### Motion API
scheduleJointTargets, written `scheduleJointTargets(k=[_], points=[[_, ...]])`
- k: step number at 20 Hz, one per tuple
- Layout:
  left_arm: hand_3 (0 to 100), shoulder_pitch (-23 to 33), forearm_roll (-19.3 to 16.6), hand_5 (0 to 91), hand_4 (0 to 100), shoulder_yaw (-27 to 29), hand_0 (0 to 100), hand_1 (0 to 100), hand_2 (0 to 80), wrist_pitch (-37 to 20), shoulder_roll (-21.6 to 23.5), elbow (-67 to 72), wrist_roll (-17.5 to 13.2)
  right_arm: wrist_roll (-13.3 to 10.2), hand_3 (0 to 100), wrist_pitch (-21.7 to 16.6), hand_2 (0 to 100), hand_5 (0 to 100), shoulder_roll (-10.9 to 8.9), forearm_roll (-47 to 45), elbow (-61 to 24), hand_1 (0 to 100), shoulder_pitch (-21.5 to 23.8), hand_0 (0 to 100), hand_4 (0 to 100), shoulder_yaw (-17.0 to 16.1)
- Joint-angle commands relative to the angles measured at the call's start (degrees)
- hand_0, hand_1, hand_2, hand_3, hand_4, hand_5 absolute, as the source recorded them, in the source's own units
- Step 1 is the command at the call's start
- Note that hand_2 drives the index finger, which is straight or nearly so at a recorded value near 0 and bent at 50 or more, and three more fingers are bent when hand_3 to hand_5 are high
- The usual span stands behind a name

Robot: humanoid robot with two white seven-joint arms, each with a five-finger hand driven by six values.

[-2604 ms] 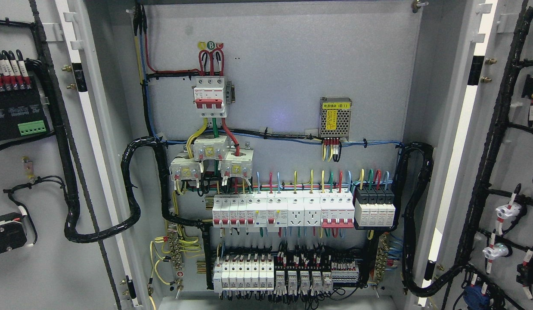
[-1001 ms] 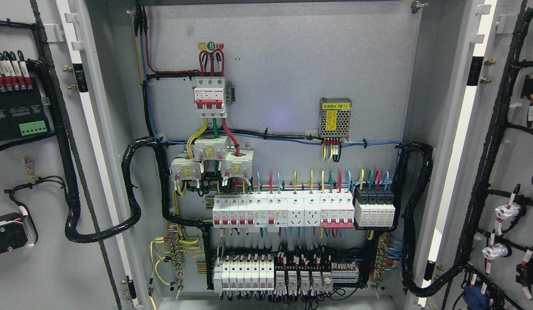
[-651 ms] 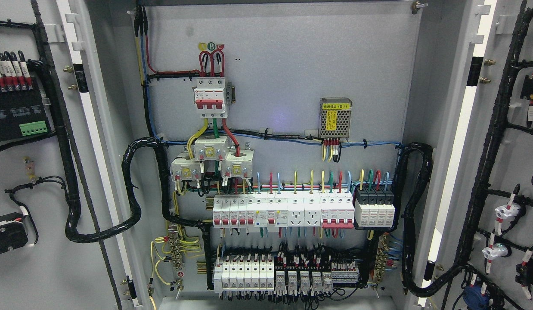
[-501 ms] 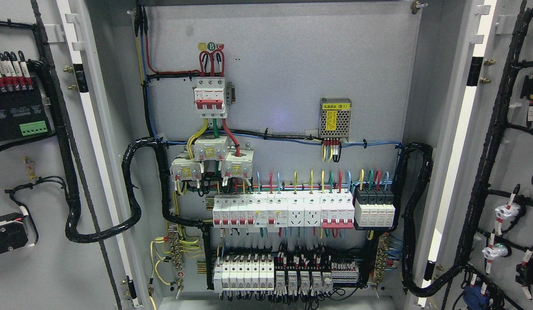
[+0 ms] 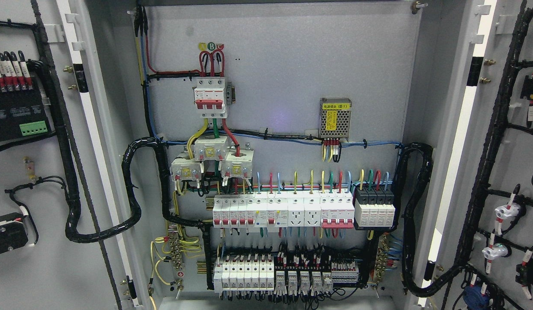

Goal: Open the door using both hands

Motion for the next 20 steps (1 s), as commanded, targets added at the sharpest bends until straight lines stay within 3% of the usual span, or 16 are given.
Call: scheduleJointTargets(k=[1,2,5,9,12,16,20], points=[[0,-5.0,-0.1,0.0,4,-1.4,0,0,0.0,2.0,-7.7,22.2,-0.3,-0.2,0,0.2,0,0,6.78,0.1,26.3,0,-6.5,0,0,-1.0],[0,-5.8,-0.1,0.0,4,-1.4,0,0,0.0,4.0,-8.2,23.3,-0.3,-0.9,0,0.4,0,0,7.30,0.1,28.7,0,-7.7,0,0,-1.0],[0,-7.5,0.0,0.0,4,-0.9,0,0,0.0,10.7,-9.2,24.9,-0.3,-7.3,0,1.8,0,0,8.19,0.2,34.5,0,-10.5,0,0,-1.0],[0,-9.7,0.0,0.0,4,0.3,0,0,0.0,19.2,-11.0,26.3,-0.3,-12.9,0,9.7,0,0,8.45,0.2,36.4,0,-12.3,0,0,-1.0],[0,-11.2,-0.1,0.0,4,1.1,0,0,0.0,21.2,-11.9,28.6,-0.2,-18.0,0,13.1,0,0,8.63,0.2,36.5,0,-12.6,0,0,-0.7],[0,-13.5,0.0,0.0,4,1.9,0,0,0.0,23.9,-13.6,31.9,-0.2,-21.3,0,16.5,0,0,8.89,4.6,37.6,0,-12.7,0,0,-0.9],[0,-14.8,-0.1,0.0,4,3.8,0,0,0.0,29.5,-14.3,32.4,0.3,-27.3,0,17.4,0,0,9.77,5.8,40.8,0,-15.0,0,0,-0.6]])
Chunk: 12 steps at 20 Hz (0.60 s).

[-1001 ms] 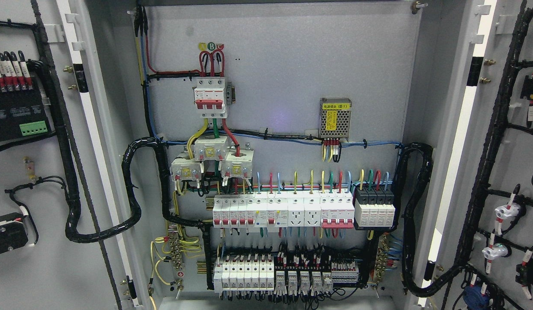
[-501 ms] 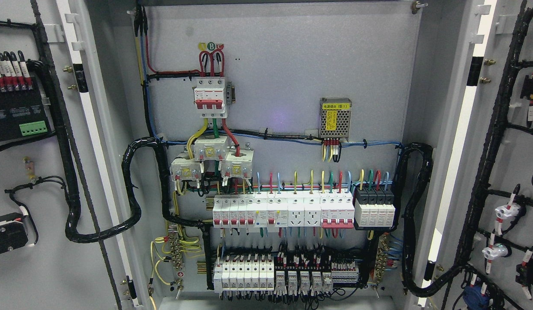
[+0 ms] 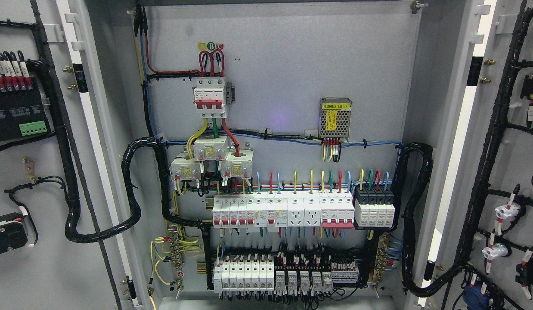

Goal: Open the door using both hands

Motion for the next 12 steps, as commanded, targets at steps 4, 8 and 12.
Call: scheduleJointTargets(k=[4,8,12], points=[[0,-3.8,0.1,0.0,4,4.9,0,0,0.0,8.3,-3.8,8.9,0.3,-10.2,0,2.6,0,0,2.59,15.4,10.6,0,-2.4,0,0,-0.2],[0,-4.6,0.1,0.0,4,6.6,0,0,0.0,10.9,-4.5,9.1,0.4,-17.3,0,3.3,0,0,2.94,20.3,10.6,0,-3.5,0,0,-0.2],[0,-4.7,0.1,0.0,4,7.6,0,0,0.0,13.5,-4.7,9.1,0.4,-20.2,0,7.3,0,0,3.47,20.3,10.9,0,-4.7,0,0,-0.4]])
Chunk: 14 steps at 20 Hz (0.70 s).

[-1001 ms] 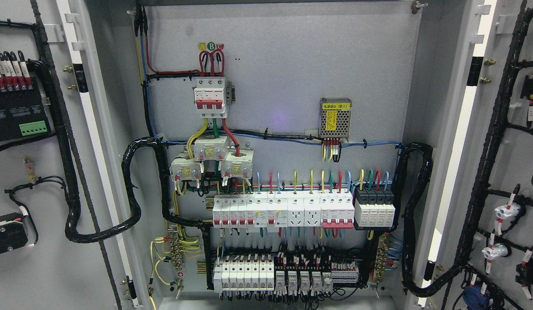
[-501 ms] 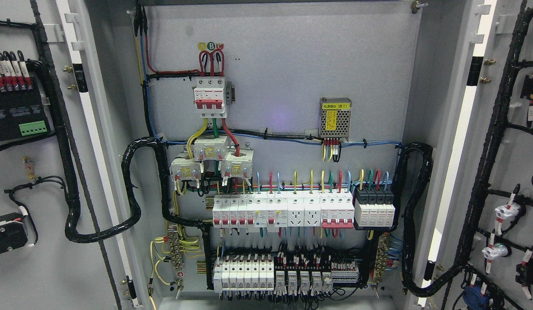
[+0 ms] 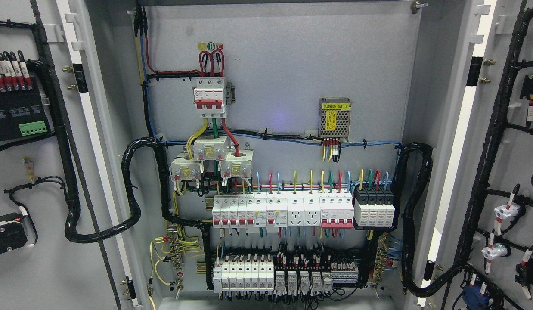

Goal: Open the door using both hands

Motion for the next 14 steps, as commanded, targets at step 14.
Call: scheduleJointTargets(k=[14], points=[[0,0.5,-0.2,0.0,4,4.3,0,0,0.0,1.0,-2.5,3.4,0.0,-2.8,0,13.7,0,0,1.96,3.9,11.2,0,-9.4,0,0,-2.7]])
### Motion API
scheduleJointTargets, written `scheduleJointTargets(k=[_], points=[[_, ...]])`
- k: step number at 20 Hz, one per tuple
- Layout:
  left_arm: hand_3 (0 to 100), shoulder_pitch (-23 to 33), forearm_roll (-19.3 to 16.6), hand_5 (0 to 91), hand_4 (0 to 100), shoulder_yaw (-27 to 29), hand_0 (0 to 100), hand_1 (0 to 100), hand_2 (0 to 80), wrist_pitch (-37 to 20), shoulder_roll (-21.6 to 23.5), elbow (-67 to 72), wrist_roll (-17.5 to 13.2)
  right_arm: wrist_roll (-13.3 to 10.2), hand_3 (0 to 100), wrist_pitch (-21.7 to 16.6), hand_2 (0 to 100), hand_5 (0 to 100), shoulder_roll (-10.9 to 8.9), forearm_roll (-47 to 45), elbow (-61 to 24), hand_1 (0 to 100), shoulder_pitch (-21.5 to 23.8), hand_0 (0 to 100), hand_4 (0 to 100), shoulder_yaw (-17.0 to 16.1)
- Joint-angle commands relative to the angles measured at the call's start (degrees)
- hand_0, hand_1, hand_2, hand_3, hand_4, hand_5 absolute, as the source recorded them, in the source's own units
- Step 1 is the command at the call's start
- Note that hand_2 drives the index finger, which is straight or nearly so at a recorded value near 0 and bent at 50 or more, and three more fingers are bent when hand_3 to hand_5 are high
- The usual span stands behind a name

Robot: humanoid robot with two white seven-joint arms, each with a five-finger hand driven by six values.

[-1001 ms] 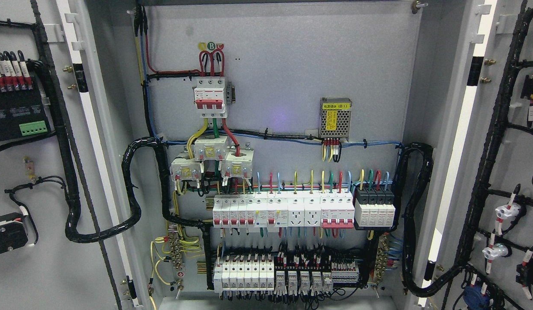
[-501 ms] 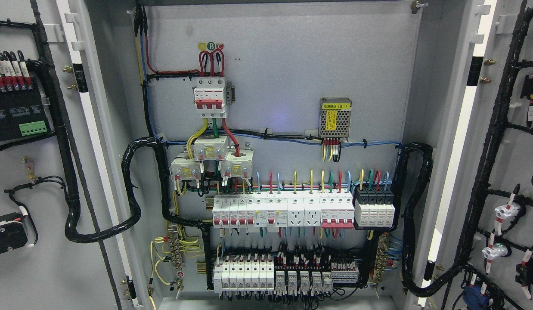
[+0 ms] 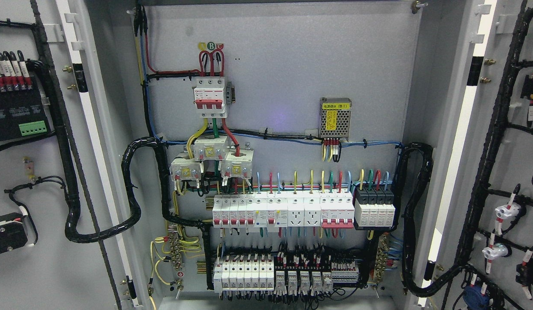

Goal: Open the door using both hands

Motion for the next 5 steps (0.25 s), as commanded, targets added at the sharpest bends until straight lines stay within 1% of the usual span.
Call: scheduleJointTargets(k=[1,5], points=[[0,1.7,0.0,0.0,4,1.1,0,0,0.0,-0.5,-1.5,1.4,-0.1,-0.1,0,2.9,0,0,0.32,0.3,4.5,0,-2.1,0,0,-1.0],[0,1.7,-0.2,0.0,4,1.0,0,0,0.0,-0.6,-1.5,1.3,-0.1,-0.3,0,3.4,0,0,0.85,0.5,5.7,0,-2.4,0,0,-0.5]])
